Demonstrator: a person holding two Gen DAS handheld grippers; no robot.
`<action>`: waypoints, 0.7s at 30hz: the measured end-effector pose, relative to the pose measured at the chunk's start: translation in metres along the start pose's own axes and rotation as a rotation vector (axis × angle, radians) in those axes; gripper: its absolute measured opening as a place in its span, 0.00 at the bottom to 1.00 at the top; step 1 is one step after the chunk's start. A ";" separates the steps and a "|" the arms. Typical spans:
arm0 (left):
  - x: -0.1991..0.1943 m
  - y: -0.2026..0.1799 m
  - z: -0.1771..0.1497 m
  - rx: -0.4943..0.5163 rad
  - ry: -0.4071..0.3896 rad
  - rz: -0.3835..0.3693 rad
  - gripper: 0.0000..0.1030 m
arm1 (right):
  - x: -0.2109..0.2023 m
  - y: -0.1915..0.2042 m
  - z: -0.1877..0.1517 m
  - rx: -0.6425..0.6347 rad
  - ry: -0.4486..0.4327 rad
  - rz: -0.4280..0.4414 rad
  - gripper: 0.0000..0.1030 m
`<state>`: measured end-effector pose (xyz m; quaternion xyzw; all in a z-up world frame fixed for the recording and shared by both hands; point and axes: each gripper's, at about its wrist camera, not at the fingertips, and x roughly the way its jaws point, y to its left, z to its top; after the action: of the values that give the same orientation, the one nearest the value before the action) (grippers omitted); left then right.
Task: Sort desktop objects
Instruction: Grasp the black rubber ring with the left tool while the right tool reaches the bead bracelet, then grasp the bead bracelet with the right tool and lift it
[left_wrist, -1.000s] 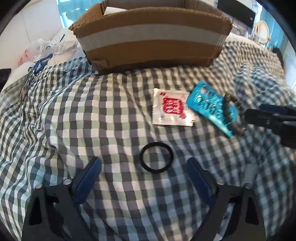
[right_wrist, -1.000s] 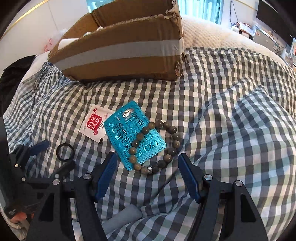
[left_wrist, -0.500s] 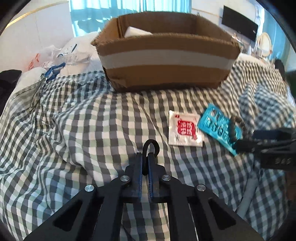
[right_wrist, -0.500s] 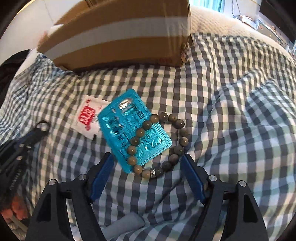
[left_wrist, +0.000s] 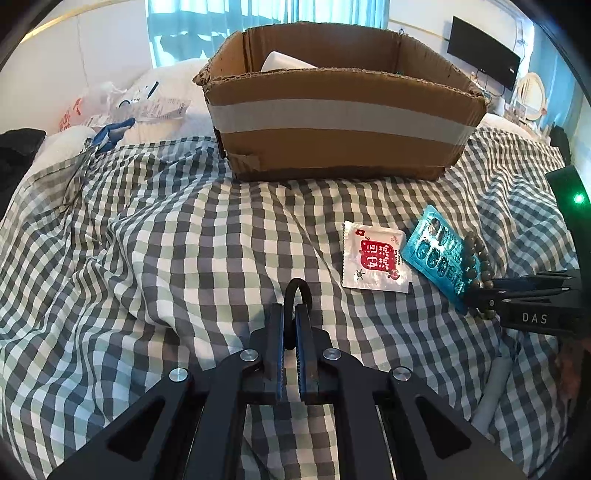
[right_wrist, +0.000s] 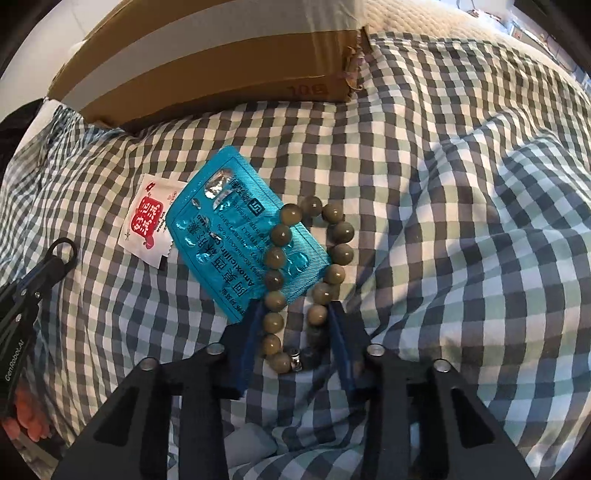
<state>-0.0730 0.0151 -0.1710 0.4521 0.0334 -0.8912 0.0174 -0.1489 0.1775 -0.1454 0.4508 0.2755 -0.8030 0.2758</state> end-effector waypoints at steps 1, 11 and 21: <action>-0.001 0.000 0.000 -0.001 -0.002 0.004 0.06 | -0.002 -0.003 -0.001 0.013 -0.008 -0.005 0.15; -0.004 0.006 -0.001 -0.022 -0.011 0.013 0.06 | -0.035 -0.015 -0.010 0.021 -0.087 0.024 0.11; -0.013 0.013 0.000 -0.059 -0.030 0.012 0.06 | -0.073 -0.001 -0.022 -0.033 -0.201 0.005 0.11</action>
<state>-0.0650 0.0021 -0.1614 0.4382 0.0566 -0.8963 0.0364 -0.1050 0.2072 -0.0910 0.3642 0.2585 -0.8388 0.3113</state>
